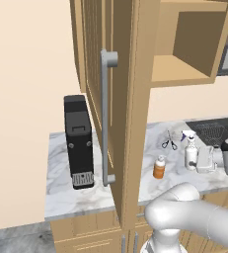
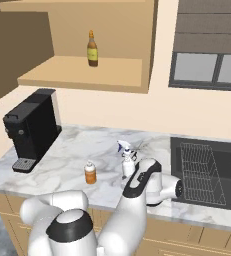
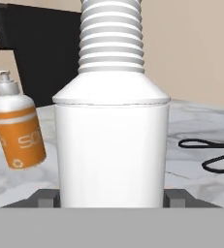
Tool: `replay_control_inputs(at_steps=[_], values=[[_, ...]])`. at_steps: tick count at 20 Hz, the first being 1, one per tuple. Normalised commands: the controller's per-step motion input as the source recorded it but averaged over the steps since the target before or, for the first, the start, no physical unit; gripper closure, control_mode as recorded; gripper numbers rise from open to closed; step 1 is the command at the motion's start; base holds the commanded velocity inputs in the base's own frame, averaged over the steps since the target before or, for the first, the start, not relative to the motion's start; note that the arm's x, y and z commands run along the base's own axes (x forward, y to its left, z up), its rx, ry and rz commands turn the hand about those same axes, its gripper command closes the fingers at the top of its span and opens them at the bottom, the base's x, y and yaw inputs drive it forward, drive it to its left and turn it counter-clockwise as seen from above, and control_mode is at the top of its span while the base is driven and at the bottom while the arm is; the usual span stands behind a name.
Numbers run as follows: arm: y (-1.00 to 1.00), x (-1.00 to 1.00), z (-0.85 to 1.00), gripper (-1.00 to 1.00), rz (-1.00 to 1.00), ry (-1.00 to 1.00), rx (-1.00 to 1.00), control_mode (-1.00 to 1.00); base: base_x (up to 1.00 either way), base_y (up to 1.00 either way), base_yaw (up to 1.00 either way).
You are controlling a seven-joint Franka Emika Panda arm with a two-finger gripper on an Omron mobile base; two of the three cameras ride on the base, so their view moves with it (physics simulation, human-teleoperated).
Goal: Pick the spray and soap dispenser from the cabinet and place them on the counter.
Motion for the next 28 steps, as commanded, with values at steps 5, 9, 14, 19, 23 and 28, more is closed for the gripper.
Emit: replay_control_inputs(at_steps=[5,9,14,19,23,28], values=[[0.01,0.15,-0.23,1.00,0.02,0.00,0.00,-1.00,0.00,0.00,0.00],[0.00,0.20,-0.28,1.00,0.01,0.00,0.00,-1.00,0.00,0.00,0.00],[0.04,0.20,-0.30,1.00,0.01,0.00,0.00,-1.00,0.00,0.00,0.00],[0.10,0.12,-0.27,1.00,0.02,-0.07,0.00,-1.00,0.00,0.00,0.00],[0.11,0.00,-0.17,1.00,0.02,-0.24,0.00,-1.00,0.00,0.00,0.00],[0.16,-0.09,-0.20,1.00,0.05,-0.27,0.00,-1.00,0.00,0.00,0.00]])
